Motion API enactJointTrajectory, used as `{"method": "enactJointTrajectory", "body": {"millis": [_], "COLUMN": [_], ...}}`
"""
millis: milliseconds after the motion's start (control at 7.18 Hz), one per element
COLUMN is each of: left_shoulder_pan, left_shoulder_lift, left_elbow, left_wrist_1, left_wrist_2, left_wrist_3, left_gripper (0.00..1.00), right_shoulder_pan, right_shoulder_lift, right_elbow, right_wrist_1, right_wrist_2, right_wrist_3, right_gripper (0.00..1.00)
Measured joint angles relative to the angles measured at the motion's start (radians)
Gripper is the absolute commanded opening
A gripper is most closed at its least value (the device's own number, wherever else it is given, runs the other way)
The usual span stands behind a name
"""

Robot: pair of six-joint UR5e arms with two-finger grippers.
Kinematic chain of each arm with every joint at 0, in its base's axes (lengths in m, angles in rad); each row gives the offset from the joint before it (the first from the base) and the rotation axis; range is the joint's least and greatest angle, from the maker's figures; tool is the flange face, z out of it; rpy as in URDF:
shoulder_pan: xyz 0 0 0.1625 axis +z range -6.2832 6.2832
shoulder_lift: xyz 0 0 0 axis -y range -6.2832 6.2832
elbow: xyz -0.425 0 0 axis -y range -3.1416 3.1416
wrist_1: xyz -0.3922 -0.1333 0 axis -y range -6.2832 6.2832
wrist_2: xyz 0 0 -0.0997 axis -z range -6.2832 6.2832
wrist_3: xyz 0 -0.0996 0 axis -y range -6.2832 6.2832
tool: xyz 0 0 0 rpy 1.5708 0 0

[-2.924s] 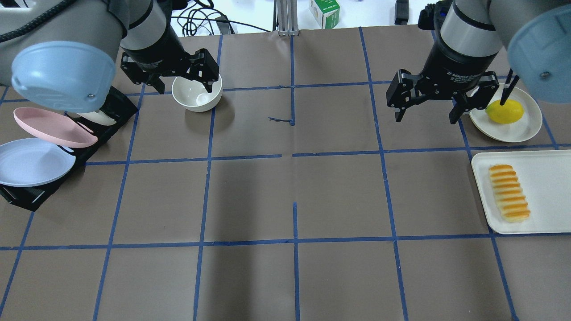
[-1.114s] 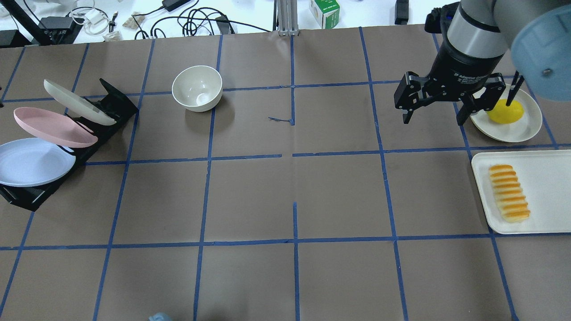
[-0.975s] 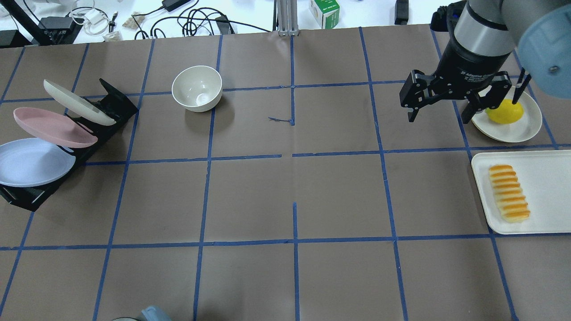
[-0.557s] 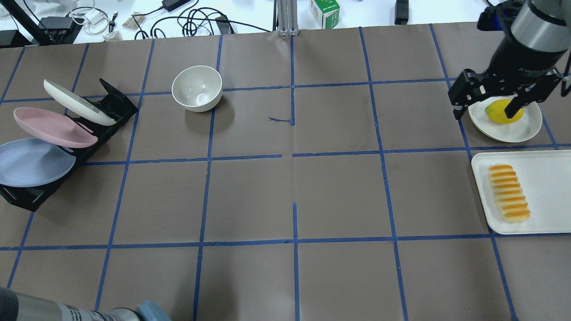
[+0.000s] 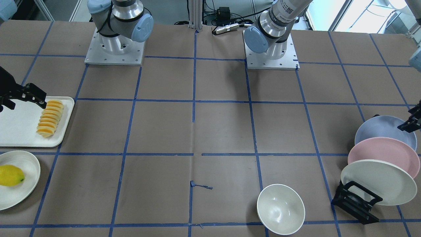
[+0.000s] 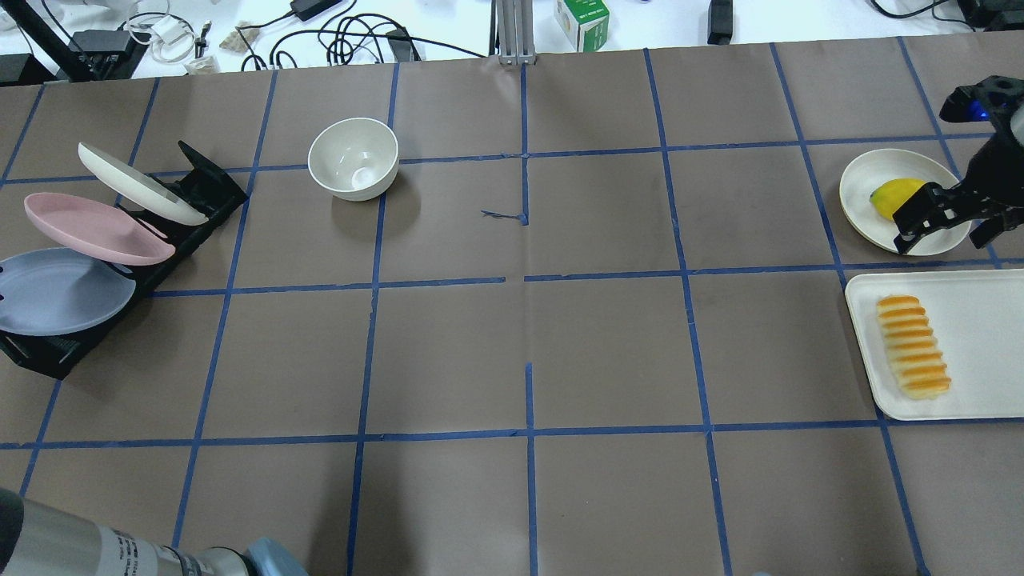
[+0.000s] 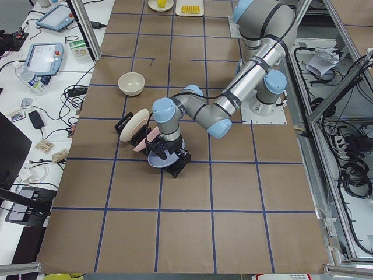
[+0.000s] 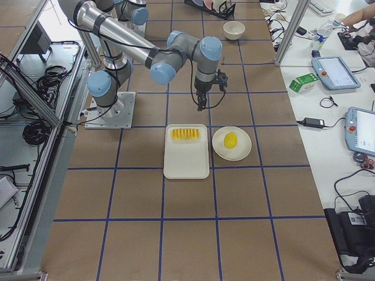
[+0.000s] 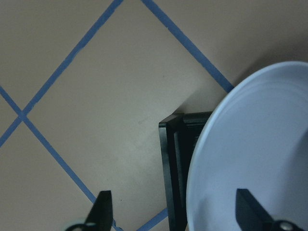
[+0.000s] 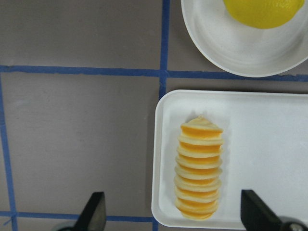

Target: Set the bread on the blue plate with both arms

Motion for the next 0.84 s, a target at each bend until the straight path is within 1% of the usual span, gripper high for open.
{"method": "enactJointTrajectory", "body": {"millis": [418,696,835], "left_shoulder_pan": [0.0,0.0,0.001], "left_shoulder_lift": [0.0,0.022,0.042], "left_elbow": [0.002,0.008,0.02], "left_wrist_1": [-0.01,-0.022,-0.052], "left_wrist_2": [-0.001,0.008,0.025], "left_wrist_3": [0.005,0.019,0.046], "left_gripper": [0.0,0.0,0.0], "right_shoulder_pan": [-0.048,-0.051,-0.051], "right_shoulder_lift": [0.133,0.187,0.207], "right_elbow": [0.014,0.016,0.017], "right_wrist_1": [-0.118,-0.139,-0.14], "right_wrist_2": [0.001,-0.006,-0.009], "right_wrist_3": [-0.038,-0.027,-0.019], "right_gripper": [1.0,1.0,1.0]}}
